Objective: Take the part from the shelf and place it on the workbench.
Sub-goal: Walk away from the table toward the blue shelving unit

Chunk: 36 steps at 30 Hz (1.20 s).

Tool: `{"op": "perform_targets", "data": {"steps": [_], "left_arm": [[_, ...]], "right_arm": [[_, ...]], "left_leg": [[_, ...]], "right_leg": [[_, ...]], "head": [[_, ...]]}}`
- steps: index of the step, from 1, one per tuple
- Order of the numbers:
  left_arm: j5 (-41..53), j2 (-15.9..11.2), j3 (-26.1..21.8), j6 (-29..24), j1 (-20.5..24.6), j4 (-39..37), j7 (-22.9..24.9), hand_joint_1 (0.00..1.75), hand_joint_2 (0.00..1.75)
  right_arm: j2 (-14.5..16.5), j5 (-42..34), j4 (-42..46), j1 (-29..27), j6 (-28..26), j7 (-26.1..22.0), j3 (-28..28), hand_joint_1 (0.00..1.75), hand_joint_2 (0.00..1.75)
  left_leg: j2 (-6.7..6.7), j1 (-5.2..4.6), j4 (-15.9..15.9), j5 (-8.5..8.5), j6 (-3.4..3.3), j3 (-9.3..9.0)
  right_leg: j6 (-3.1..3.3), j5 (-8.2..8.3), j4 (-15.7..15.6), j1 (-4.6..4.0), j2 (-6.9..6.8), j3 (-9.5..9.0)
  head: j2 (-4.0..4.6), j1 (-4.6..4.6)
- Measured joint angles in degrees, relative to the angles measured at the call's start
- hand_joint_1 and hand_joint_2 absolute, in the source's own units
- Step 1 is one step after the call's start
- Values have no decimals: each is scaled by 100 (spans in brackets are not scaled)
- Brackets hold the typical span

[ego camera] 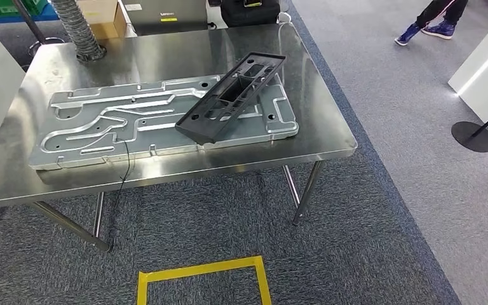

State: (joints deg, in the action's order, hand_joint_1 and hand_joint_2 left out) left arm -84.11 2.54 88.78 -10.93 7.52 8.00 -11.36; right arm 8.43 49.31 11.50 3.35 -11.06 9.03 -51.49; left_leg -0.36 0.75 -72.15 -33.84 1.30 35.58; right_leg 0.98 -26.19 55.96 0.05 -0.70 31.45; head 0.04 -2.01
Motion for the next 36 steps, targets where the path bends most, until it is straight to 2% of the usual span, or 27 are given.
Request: {"op": "perform_targets", "data": {"steps": [2, 3, 4, 5, 8, 10, 12, 16, 18, 19, 20, 22, 23, 25, 27, 29, 31, 32, 33, 34, 36], "left_arm": [[11, -3, 0, 1, 7, 0, -9, 0, 0], [14, -4, 0, 1, 17, 0, -14, 0, 0], [16, -6, 0, 1, 28, 0, -18, 0, 0], [17, -7, 0, 1, 36, 0, -20, 0, 0], [17, -7, 0, 2, 27, 0, -20, 0, 0], [16, -10, 0, 4, 26, 0, -19, 0, 0], [15, -13, 0, 5, 29, 0, -18, 0, 0], [15, -12, 0, 5, 29, 0, -18, 0, 0], [15, -11, 1, 8, 25, 0, -17, 0, 0], [5, -11, 1, 10, 18, 0, -17, 0, 0], [-4, -10, 2, 11, 13, 0, -17, 0, 0], [-26, -8, 1, 11, 13, 0, -19, 0, 0], [-27, -7, 1, 11, 16, 0, -21, 0, 0], [-28, -5, 0, 9, 17, 0, -23, 0, 0], [-28, -5, 0, 7, 17, 0, -26, 0, 0], [-28, -7, 0, 5, 16, 0, -30, 0, 0], [-28, -8, 0, 3, 6, 0, -31, 0, 0], [-28, -8, 0, 1, -2, 0, -31, 0, 0], [-28, -9, 0, 0, -8, 0, -31, 0, 0], [-28, -9, 1, -1, -10, 0, -31, 0, 0], [-28, -10, 1, -1, -3, 0, -31, 0, 0]], "right_arm": [[4, 5, 0, 1, 0, 1, 0, 0, 175], [6, 7, 0, 2, -1, 1, 0, 0, 175], [7, 7, 0, 2, -2, 3, 0, 0, 175], [7, 8, 0, 3, -5, 7, 0, 0, 175], [7, 13, 0, 1, -16, 21, 0, 0, 175], [7, 24, 0, -4, -22, 26, 0, 0, 175], [7, 34, 0, -8, -24, 28, 0, 0, 175], [7, 48, 0, -8, -24, 31, 0, 0, 175], [7, 113, 0, -11, -25, 41, 2, 0, 175], [7, 184, 0, -17, -22, 56, 30, 0, 175], [7, 256, 0, -23, -15, 71, 63, 0, 175], [7, 374, 0, -29, 4, 91, 144, 0, 175], [7, 399, 0, -27, 14, 90, 164, 0, 175], [7, 431, 0, -30, 32, 88, 198, 0, 175], [7, 442, 0, -35, 51, 87, 227, 0, 175], [7, 484, 0, -36, 80, 71, 256, 0, 175], [7, 558, 0, -36, 117, 18, 295, 0, 175], [7, 601, 0, -37, 140, -27, 322, 0, 175], [7, 640, 0, -37, 161, -76, 353, 0, 175], [7, 681, 0, -36, 179, -134, 385, 0, 175], [7, 743, 0, -32, 190, -254, 446, 0, 175]], "left_leg": [[-2, 17, 646, 278, 4, -436], [-1, 12, 993, 336, -9, -646], [2, 6, 1242, 342, -35, -772], [5, -1, 1364, 309, -76, -814], [6, -6, 1405, 356, -230, -757], [-5, 8, 1429, 417, -307, -716], [-9, 10, 1428, 440, -330, -687], [-10, 10, 1427, 448, -338, -677], [-11, 7, 1424, 472, -345, -637], [-11, 7, 1420, 498, -334, -607], [-10, 8, 1416, 523, -318, -580], [-7, 0, 1403, 568, -254, -528], [-7, -2, 1402, 582, -221, -509], [-9, 2, 1420, 612, -143, -489], [-9, 11, 1332, 536, -83, -453], [-5, 11, 847, 233, -69, -238], [-3, 6, 134, -92, -75, 85], [-3, 5, -80, -138, -79, 178], [-3, 3, -97, -76, -89, 176], [-3, 1, 95, 77, -106, 72], [-5, -17, 811, 420, -156, -291]], "right_leg": [[-31, 25, 97, 10, -1, 110], [-52, 32, 156, 6, 0, 167], [-79, 42, 209, -3, 1, 213], [-109, 59, 246, -15, 2, 248], [-204, 82, 298, -10, 9, 297], [-265, -111, 520, 13, 25, 392], [-297, -285, 718, 24, 35, 471], [-306, -363, 836, 32, 35, 518], [-334, -599, 1257, 47, 38, 680], [-345, -566, 1233, 63, 39, 586], [-345, -484, 1056, 77, 43, 418], [-299, -206, 348, 68, 56, -47], [-266, -199, 199, 48, 62, -107], [-196, -208, 139, 20, 61, -100], [-110, -162, 67, 32, 44, -119], [-35, -122, 6, 35, 26, -135], [3, -114, 7, -4, 25, -121], [14, -115, 16, -25, 26, -117], [22, -118, 30, -44, 26, -114], [27, -124, 49, -60, 28, -113], [18, -149, 107, -89, 29, -102]], "head": [[0, 0], [0, 0], [0, 0], [0, 0], [0, 1], [0, 2], [0, 2], [0, 2], [0, 2], [0, 2], [0, 2], [0, 2], [0, 2], [0, 1], [0, 1], [0, 0], [0, 0], [0, 0], [0, 0], [0, 0], [0, 0]]}}
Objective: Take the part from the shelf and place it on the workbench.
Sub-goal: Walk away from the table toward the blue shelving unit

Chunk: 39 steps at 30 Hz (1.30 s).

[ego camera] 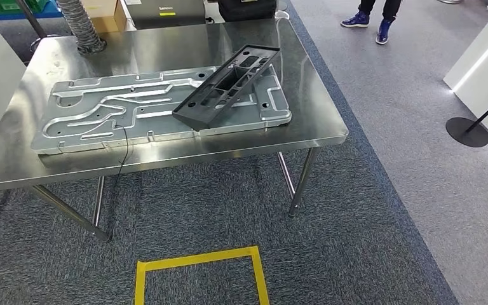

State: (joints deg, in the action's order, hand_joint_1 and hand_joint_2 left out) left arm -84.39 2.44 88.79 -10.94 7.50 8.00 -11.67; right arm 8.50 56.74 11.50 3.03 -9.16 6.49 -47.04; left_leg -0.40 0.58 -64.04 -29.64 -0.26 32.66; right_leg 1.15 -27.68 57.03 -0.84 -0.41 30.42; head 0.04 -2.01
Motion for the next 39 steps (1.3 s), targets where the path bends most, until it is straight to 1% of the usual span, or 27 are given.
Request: {"op": "perform_targets", "data": {"steps": [1, 2, 5, 6, 8, 10, 11, 12, 13, 15, 16, 17, 19, 20, 22, 23, 25, 26, 27, 28, 30, 32, 33, 36, 37, 38, 39], "left_arm": [[1, -1, 0, 0, 8, 0, 0, 0, 0], [4, -2, 0, 1, 12, 0, 0, 0, 0], [32, -1, 1, 7, -2, -1, 0, 0, 0], [41, -1, 1, 8, -2, -2, -1, 0, 0], [52, 3, 1, 15, 9, -4, -2, 0, 0], [66, 7, 1, 31, 8, -4, -2, 0, 0], [76, 8, 1, 41, 3, -4, -2, 0, 0], [87, 8, 1, 54, 0, -4, -2, 0, 0], [95, 8, 1, 67, -1, -4, -2, 0, 0], [103, 7, 1, 83, 4, -4, -2, 0, 0], [103, 5, 1, 85, 8, -4, -2, 0, 0], [103, 4, 1, 85, 13, -4, -2, 0, 0], [103, 4, 1, 84, 19, -4, -2, 0, 0], [103, 4, 1, 84, 19, -4, -2, 0, 0], [103, 4, 1, 84, 21, -4, -2, 0, 0], [103, 4, 1, 84, 21, -4, -2, 0, 0], [86, 3, 1, 96, 14, -4, 0, 0, 0], [72, 3, 1, 110, 6, -4, 2, 0, 0], [57, 3, 1, 130, -1, -4, 3, 0, 0], [45, 3, 1, 151, -6, -4, 4, 0, 0], [34, -1, 1, 182, -3, -4, 4, 0, 0], [28, -10, -1, 195, 9, -4, 5, 0, 0], [27, -15, -1, 197, 11, -4, 6, 0, 0], [28, -13, -1, 199, 2, -5, 9, 0, 0], [29, -13, -1, 198, 5, -7, 10, 0, 0], [31, -13, -1, 197, 11, -8, 13, 0, 0], [34, -15, -1, 195, 14, -9, 19, 0, 0]], "right_arm": [[0, 29, 0, 3, -3, -50, 24, 0, 175], [0, 62, 0, 6, -5, -91, 49, 0, 175], [-8, 193, 1, 16, -7, -158, 141, 0, 175], [-15, 227, 1, 17, -5, -166, 174, 0, 175], [-29, 279, 2, 19, -3, -174, 229, 0, 175], [-30, 323, 2, 18, 3, -183, 275, 0, 175], [-33, 348, 2, 18, 7, -191, 297, 0, 175], [-37, 372, 2, 16, 10, -199, 319, 0, 175], [-42, 394, 2, 15, 13, -208, 344, 0, 175], [-51, 414, 2, 15, 14, -226, 388, 0, 175], [-52, 415, 2, 18, 15, -233, 403, 0, 175], [-52, 415, 2, 23, 16, -239, 413, 0, 175], [-52, 415, 2, 32, 18, -244, 428, 0, 175], [-52, 415, 2, 35, 17, -245, 437, 0, 175], [-52, 416, 2, 36, 17, -245, 452, 0, 175], [-52, 418, 2, 37, 17, -248, 457, 0, 175], [-52, 436, 2, 35, 19, -263, 470, 0, 175], [-52, 450, 2, 35, 20, -271, 479, 0, 175], [-52, 468, 2, 35, 22, -276, 489, 0, 175], [-52, 481, 2, 36, 29, -277, 497, 0, 175], [-52, 504, 2, 38, 48, -277, 511, 0, 175], [-51, 513, 1, 42, 67, -277, 530, 0, 175], [-50, 515, 1, 44, 74, -277, 538, 0, 175], [-52, 516, 2, 51, 79, -275, 549, 0, 175], [-54, 516, 2, 51, 74, -274, 550, 0, 175], [-56, 518, 2, 51, 67, -274, 551, 0, 175], [-57, 522, 2, 49, 60, -273, 551, 0, 131]], "left_leg": [[0, -10, 288, 87, -22, -136], [1, -21, 460, 116, -42, -205], [4, -18, 561, 137, -104, -205], [3, -4, 584, 159, -130, -209], [-2, 25, 616, 198, -176, -205], [-5, 31, 614, 213, -184, -174], [-6, 37, 610, 216, -178, -164], [-6, 48, 604, 218, -169, -157], [-1, 65, 597, 217, -155, -157], [16, 97, 590, 212, -98, -166], [24, 103, 587, 212, -53, -165], [29, 103, 591, 219, -6, -160], [34, 100, 617, 244, 91, -155], [34, 109, 626, 244, 133, -156], [32, 123, 476, 117, 177, -94], [30, 124, 227, -43, 177, 17], [30, 104, -536, -424, 156, 357], [30, 91, -866, -538, 145, 504], [30, 75, -1015, -543, 127, 566], [30, 57, -944, -442, 99, 524], [28, 8, -269, -74, -3, 186], [25, -36, 371, 124, -95, -113], [25, -51, 508, 135, -120, -166], [27, -41, 593, 169, -162, -180], [24, -24, 621, 195, -185, -187], [20, -5, 648, 218, -204, -190], [15, 2, 657, 229, -214, -186]], "right_leg": [[-15, -12, 34, -13, 1, 19], [-36, -17, 61, -19, 1, 42], [-109, -13, 97, -9, 4, 87], [-147, -66, 156, -3, 12, 111], [-242, -350, 578, 41, 32, 299], [-326, -703, 1308, 107, 35, 639], [-356, -774, 1569, 139, 34, 760], [-383, -734, 1639, 169, 33, 788], [-408, -580, 1465, 199, 33, 697], [-443, -192, 681, 242, 39, 301], [-427, -73, 329, 237, 52, 138], [-395, -28, 121, 224, 65, 50], [-292, -32, 41, 176, 84, 45], [-238, -18, 25, 177, 82, 47], [-129, 18, -22, 172, 68, 39], [-80, 34, -41, 166, 58, 39], [-16, 40, -37, 113, 44, 56], [1, 39, -30, 83, 42, 62], [14, 37, -22, 54, 41, 66], [24, 32, -10, 27, 42, 65], [36, 19, 15, -13, 44, 56], [16, 4, 58, -47, 41, 76], [-3, 3, 74, -49, 39, 94], [-84, -10, 104, -41, 40, 127], [-126, -84, 192, -32, 43, 165], [-172, -220, 392, -14, 46, 256], [-219, -401, 698, 25, 49, 396]], "head": [[0, 0], [0, 0], [0, 0], [0, 1], [0, 2], [0, 2], [0, 2], [0, 2], [0, 2], [0, 2], [0, 2], [0, 1], [0, 0], [0, 0], [0, 0], [0, 0], [0, 0], [0, 0], [0, 0], [0, 0], [0, 0], [0, 0], [0, 0], [0, 1], [0, 1], [0, 1], [0, 1]]}}
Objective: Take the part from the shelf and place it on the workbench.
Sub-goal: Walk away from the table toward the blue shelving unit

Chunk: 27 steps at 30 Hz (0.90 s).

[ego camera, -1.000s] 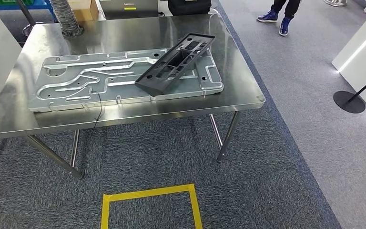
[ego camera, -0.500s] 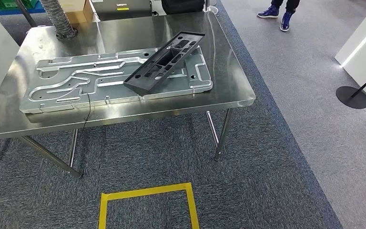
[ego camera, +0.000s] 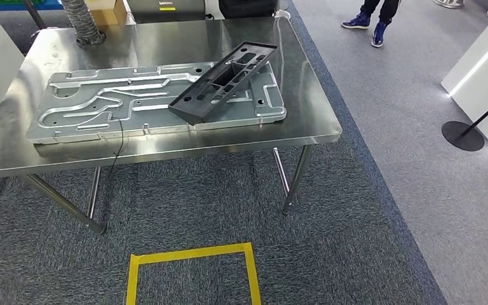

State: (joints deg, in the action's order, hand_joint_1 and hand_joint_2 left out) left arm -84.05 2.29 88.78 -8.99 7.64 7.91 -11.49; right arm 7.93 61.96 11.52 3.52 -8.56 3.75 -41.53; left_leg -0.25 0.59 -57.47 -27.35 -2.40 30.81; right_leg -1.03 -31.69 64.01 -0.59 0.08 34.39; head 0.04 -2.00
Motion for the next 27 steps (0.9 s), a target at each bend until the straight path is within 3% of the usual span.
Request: {"op": "perform_targets", "data": {"steps": [2, 3, 4, 5, 7, 9, 12, 14, 17, 18, 19, 20, 23, 25, 27], "left_arm": [[8, 1, 0, -3, -5, 0, 14, 0, 0], [11, 1, 0, -4, -9, 0, 19, 0, 0], [15, 1, 0, -5, -11, 0, 20, 0, 0], [18, 1, 0, -6, -11, 0, 20, 0, 0], [31, 0, 0, -6, -7, 0, 19, 0, 0], [52, -1, 1, -6, 1, 0, 19, 0, 0], [84, -2, 2, 4, 5, 0, 32, 0, 0], [99, -2, 2, 12, 4, 0, 55, 0, 0], [101, -2, 2, 17, 2, 0, 76, 0, 0], [94, -2, 2, 21, -2, 0, 81, 0, 0], [86, -2, 2, 27, -4, 0, 84, 0, 0], [79, -2, 2, 34, -5, 0, 85, 0, 0], [73, -7, 2, 53, 20, 0, 85, 0, 0], [72, -11, 2, 59, 33, 0, 82, 0, 0], [70, -9, 2, 65, 24, 0, 81, 0, 0]], "right_arm": [[-1, 8, 0, -2, -10, 2, 0, 0, 44], [-2, 4, 0, -5, -16, 7, -1, 0, 0], [-4, -7, 0, -8, -21, 16, -1, 0, 0], [-8, -23, 0, -11, -25, 30, -2, 0, 0], [-15, -60, 0, -8, -15, 65, -7, 0, 0], [-19, -107, 0, 0, 19, 98, -16, 0, 0], [-20, -173, 0, 4, 126, 166, -53, 0, 0], [-20, -187, 0, 6, 171, 215, -79, 0, 0], [-20, -192, 0, 6, 198, 256, -102, 0, 0], [-20, -192, 0, 6, 205, 263, -106, 0, 0], [-20, -191, 0, 6, 209, 269, -109, 0, 0], [-20, -191, 0, 6, 211, 273, -111, 0, 0], [-18, -190, 0, 8, 209, 276, -120, 0, 0], [-17, -190, 0, 11, 198, 279, -133, 0, 0], [-19, -190, 0, 10, 179, 290, -150, 0, 0]], "left_leg": [[-9, 5, -1, 6, -5, 21], [-12, 11, -4, 6, -1, 25], [-12, 21, -8, 4, 7, 24], [-8, 35, -15, -1, 23, 20], [0, 53, -30, -17, 85, 10], [5, 51, -43, -19, 175, 19], [12, 65, -48, -10, 296, 30], [17, 81, -298, -235, 335, 125], [17, 77, -1338, -850, 340, 520], [17, 73, -1585, -933, 336, 598], [17, 69, -1634, -909, 326, 581], [17, 66, -1453, -785, 306, 451], [18, 30, -351, -373, 210, -167], [22, -2, -61, -315, 158, -276], [17, -5, -40, -240, 103, -229]], "right_leg": [[-76, -311, 708, 77, -2, 331], [-107, -335, 891, 111, -3, 412], [-137, -247, 857, 144, -5, 390], [-163, -68, 604, 174, -6, 260], [-197, 278, -190, 205, -1, -132], [-158, 386, -617, 188, 20, -321], [-27, 413, -654, 152, 28, -308], [65, 461, -691, 153, 10, -295], [157, 511, -693, 107, -12, -230], [172, 528, -686, 86, -15, -203], [180, 543, -676, 67, -16, -176], [180, 557, -662, 51, -14, -152], [143, 590, -591, 15, -12, -87], [82, 630, -554, 11, -14, -37], [6, 675, -548, 33, -9, -3]], "head": [[0, -1], [0, -1], [0, 0], [0, 1], [0, 1], [0, 0], [0, -1], [0, -1], [0, -1], [0, -1], [0, -1], [0, -1], [0, -1], [0, -1], [0, -1]]}}
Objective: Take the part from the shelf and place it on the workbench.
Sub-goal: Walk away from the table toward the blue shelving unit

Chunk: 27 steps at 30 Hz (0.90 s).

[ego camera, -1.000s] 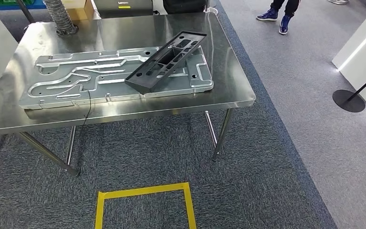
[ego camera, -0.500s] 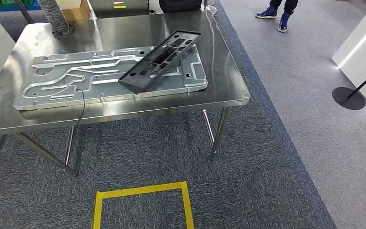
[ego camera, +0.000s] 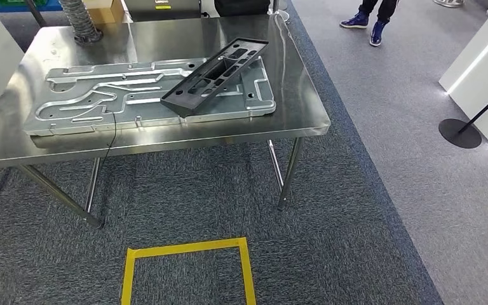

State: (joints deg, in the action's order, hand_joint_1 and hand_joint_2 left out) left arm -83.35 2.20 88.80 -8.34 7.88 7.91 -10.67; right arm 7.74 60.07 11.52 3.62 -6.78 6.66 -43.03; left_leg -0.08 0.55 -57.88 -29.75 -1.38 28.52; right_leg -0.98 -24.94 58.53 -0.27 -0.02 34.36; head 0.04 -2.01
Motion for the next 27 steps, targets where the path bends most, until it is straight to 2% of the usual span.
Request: {"op": "perform_targets", "data": {"steps": [1, 2, 3, 5, 6, 7, 8, 9, 10, 11, 12, 13, 15, 16, 17, 18, 20, 21, 22, 23, 24, 25, 26, 27], "left_arm": [[-1, 0, 0, 4, 0, -1, 1, 0, 0], [-1, 0, 0, 8, 5, -1, 1, 0, 0], [-2, 1, 0, 11, 12, -1, 1, 0, 0], [-1, 1, 0, 15, 15, -2, 1, 0, 0], [-1, 1, 0, 17, 11, -2, 1, 0, 0], [-1, 1, 0, 19, 9, -2, 1, 0, 0], [-1, 1, 0, 20, 9, -2, 1, 0, 0], [-2, 1, 0, 17, 9, -2, 1, 0, 0], [-2, 1, 0, 15, 10, -2, 1, 0, 0], [-2, 1, 0, 13, 11, -2, 1, 0, 0], [-3, 1, 0, 11, 12, -2, 1, 0, 0], [-7, 1, 0, 11, 16, -2, 1, 0, 0], [-15, 2, 0, 10, 17, -2, 1, 0, 0], [-19, 2, 0, 10, 14, -2, 1, 0, 0], [-22, 2, 0, 10, 7, -2, 1, 0, 0], [-25, 2, 0, 10, 1, -2, 1, 0, 0], [-32, 1, 0, 10, -3, -2, 1, 0, 0], [-34, 1, 0, 10, -2, -2, 1, 0, 0], [-37, 1, 0, 10, -1, -2, 1, 0, 0], [-40, 1, 0, 10, -1, -2, 1, 0, 0], [-44, 1, 0, 10, 1, -1, 1, 0, 0], [-49, 1, 0, 10, 6, -1, 1, 0, 0], [-52, 1, 0, 10, 16, -2, 1, 0, 0], [-54, 1, 0, 8, 29, -2, 1, 0, 0]], "right_arm": [[-2, 1, 0, -3, -11, 8, -6, 0, 0], [-3, 1, 0, -6, -20, 15, -10, 0, 0], [-5, 2, 0, -7, -27, 20, -12, 0, 0], [-5, 5, 0, -6, -32, 24, -14, 0, 0], [-5, 8, 0, -6, -33, 25, -14, 0, 0], [-5, 11, 0, -7, -33, 25, -14, 0, 0], [-6, 16, 0, -6, -35, 25, -14, 0, 0], [-8, 23, 0, -4, -37, 25, -14, 0, 0], [-10, 32, 0, 3, -39, 25, -14, 0, 0], [-13, 41, 0, 13, -42, 25, -14, 0, 0], [-14, 49, 0, 23, -44, 25, -14, 0, 0], [-14, 55, 0, 31, -47, 25, -14, 0, 0], [-14, 59, -1, 33, -50, 25, -14, 0, 0], [-14, 61, -2, 35, -50, 25, -14, 0, 0], [-15, 62, -3, 37, -52, 25, -14, 0, 0], [-16, 63, -4, 36, -55, 25, -15, 0, 0], [-20, 64, -4, 35, -62, 25, -17, 0, 0], [-20, 66, -4, 34, -62, 25, -18, 0, 0], [-20, 67, -4, 35, -61, 24, -18, 0, 0], [-20, 69, -4, 36, -60, 23, -18, 0, 0], [-20, 72, -4, 35, -59, 23, -18, 0, 0], [-20, 74, -4, 37, -59, 23, -18, 0, 0], [-20, 75, -4, 37, -60, 23, -18, 0, 0], [-20, 77, -4, 36, -60, 23, -18, 0, 0]], "left_leg": [[-9, 6, 15, 53, -36, 32], [-19, 15, 33, 112, -73, 78], [-29, 24, 43, 172, -100, 139], [-39, 20, 36, 277, -121, 281], [-43, 20, 27, 329, -113, 354], [-48, 21, 16, 378, -102, 428], [-50, 23, 0, 424, -88, 500], [-50, 26, -17, 467, -71, 570], [-49, 29, -36, 508, -47, 626], [-47, 25, -52, 546, -18, 671], [-48, 21, -53, 587, 17, 691], [-48, 18, -48, 633, 55, 701], [-48, 20, -16, 725, 131, 709], [-43, 27, -40, 693, 160, 736], [-38, 32, -136, 555, 180, 784], [-33, 38, -342, 305, 191, 856], [-31, 47, -1030, -304, 200, 1015], [-31, 49, -1377, -474, 204, 1059], [-31, 49, -1608, -490, 202, 1043], [-31, 48, -1669, -377, 192, 951], [-31, 47, -1531, -203, 173, 765], [-30, 42, -1217, -69, 143, 487], [-29, 27, -774, -30, 115, 151], [-28, 13, -337, -81, 90, -148]], "right_leg": [[-37, -58, 41, 12, 5, 29], [-72, -212, 167, 25, 11, 84], [-106, -457, 403, 45, 15, 169], [-165, -988, 1099, 73, 14, 366], [-187, -1123, 1387, 88, 13, 413], [-204, -1126, 1514, 102, 11, 379], [-216, -1012, 1421, 117, 9, 236], [-222, -848, 1129, 131, 7, -6], [-220, -720, 702, 143, 8, -319], [-205, -657, 258, 138, 12, -612], [-175, -638, -54, 128, 20, -807], [-139, -652, -239, 112, 28, -909], [-42, -592, -290, 98, 35, -876], [11, -541, -306, 103, 23, -836], [68, -476, -317, 108, 9, -780], [118, -405, -328, 110, -4, -709], [174, -275, -316, 73, -22, -541], [183, -209, -306, 52, -25, -450], [186, -145, -291, 32, -28, -356], [183, -84, -270, 16, -29, -259], [176, -28, -243, 3, -28, -162], [166, 22, -207, -5, -27, -75], [148, 63, -165, -18, -25, 0], [123, 107, -128, -28, -26, 59]], "head": [[0, 1], [0, 1], [0, 1], [0, 2], [0, 1], [0, 1], [0, 1], [0, 0], [0, 0], [0, 0], [0, 1], [0, 1], [0, 1], [0, 1], [0, 1], [0, 1], [0, 0], [0, 0], [0, 0], [0, 0], [0, 0], [0, 0], [0, 0], [0, 0]]}}
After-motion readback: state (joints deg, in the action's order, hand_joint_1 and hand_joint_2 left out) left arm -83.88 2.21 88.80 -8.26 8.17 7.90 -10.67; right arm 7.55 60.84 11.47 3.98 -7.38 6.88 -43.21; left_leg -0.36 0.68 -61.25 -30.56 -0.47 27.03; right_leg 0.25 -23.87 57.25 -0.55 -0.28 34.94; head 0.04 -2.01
